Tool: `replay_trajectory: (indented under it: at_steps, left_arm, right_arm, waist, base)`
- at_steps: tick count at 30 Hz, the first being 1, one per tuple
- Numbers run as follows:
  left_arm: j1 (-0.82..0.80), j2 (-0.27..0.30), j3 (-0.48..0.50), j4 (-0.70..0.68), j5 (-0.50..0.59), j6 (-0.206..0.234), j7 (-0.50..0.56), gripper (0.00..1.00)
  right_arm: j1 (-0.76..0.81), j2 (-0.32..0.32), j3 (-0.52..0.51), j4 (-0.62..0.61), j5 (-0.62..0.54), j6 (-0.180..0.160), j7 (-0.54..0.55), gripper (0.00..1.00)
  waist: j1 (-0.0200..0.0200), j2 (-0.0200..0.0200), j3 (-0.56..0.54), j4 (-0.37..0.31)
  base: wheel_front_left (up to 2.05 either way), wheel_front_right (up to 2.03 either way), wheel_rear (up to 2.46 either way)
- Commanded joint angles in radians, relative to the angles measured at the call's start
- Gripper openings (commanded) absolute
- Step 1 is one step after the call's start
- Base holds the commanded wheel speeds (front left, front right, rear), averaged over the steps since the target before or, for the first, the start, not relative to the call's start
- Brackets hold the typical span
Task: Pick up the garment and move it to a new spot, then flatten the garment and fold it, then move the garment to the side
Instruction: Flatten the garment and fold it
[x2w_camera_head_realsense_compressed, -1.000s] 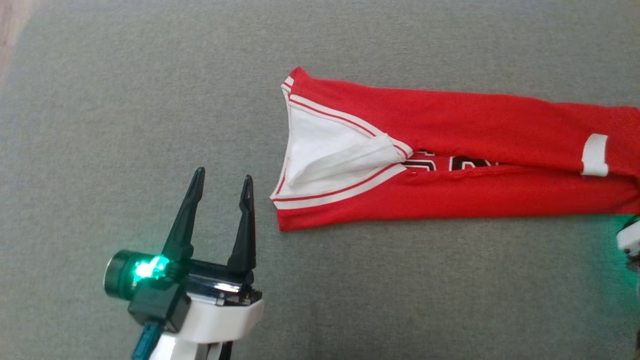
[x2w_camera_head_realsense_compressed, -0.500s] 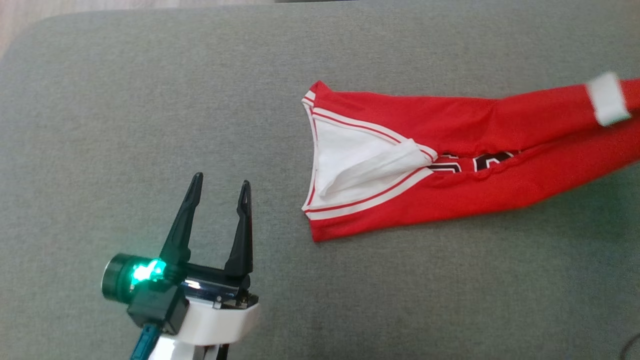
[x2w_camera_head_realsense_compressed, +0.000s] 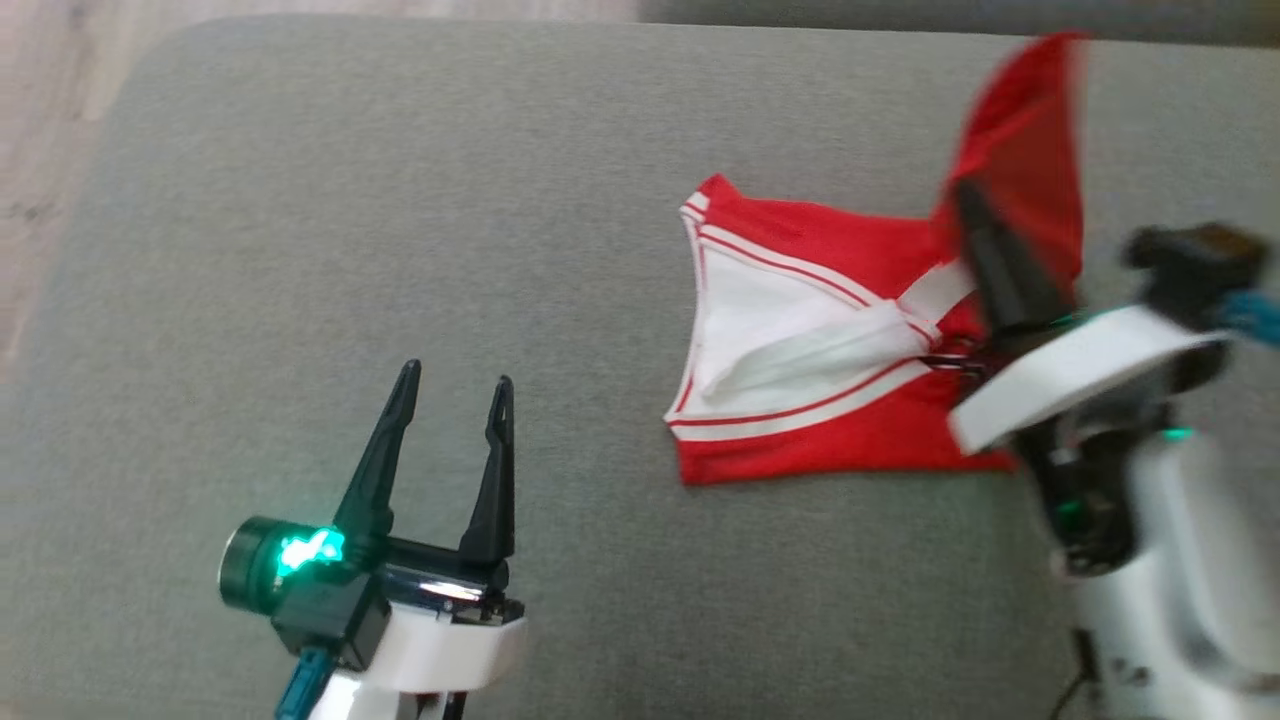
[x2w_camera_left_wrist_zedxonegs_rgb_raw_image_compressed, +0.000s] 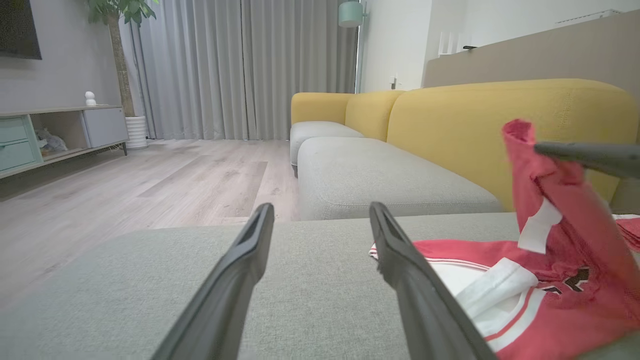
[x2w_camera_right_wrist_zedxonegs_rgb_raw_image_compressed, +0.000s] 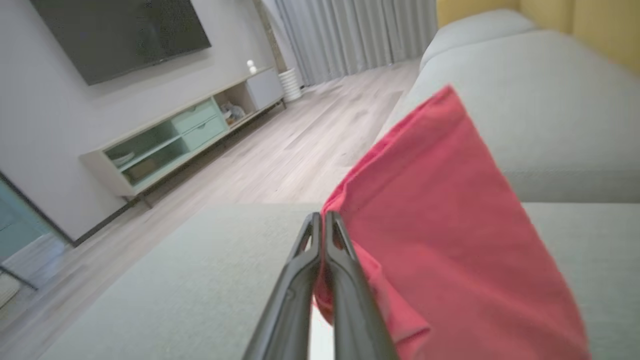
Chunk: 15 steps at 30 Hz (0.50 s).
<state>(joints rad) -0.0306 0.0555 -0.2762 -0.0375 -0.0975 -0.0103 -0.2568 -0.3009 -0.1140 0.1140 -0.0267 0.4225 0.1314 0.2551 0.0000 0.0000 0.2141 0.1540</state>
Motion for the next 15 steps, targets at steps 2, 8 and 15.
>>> replay_trajectory:
  at_steps: [2, 8, 15]
  left_arm:
    - [-0.008, -0.005, 0.02, -0.025, -0.013, 0.0, -0.005, 1.0]
    - [-0.012, -0.005, 0.011, -0.026, -0.024, 0.011, -0.005, 1.0]
    - [-0.018, -0.005, 0.006, -0.024, -0.031, 0.017, -0.005, 1.0]
  right_arm:
    - [-0.047, 0.022, 0.081, 0.013, 0.009, -0.001, -0.013, 0.0]
    - [-0.056, 0.046, 0.2, 0.124, 0.025, -0.001, -0.043, 0.0]
    - [-0.085, 0.063, 0.325, 0.285, 0.071, -0.001, -0.114, 1.0]
  waist:
    - [0.0, 0.0, -0.002, 0.036]
    - [0.0, 0.0, 0.007, 0.071]
    - [0.0, 0.0, 0.019, 0.088]
  base:
    - [0.0, 0.0, 0.0]
    - [0.0, 0.0, 0.0]
    - [0.0, 0.0, 0.0]
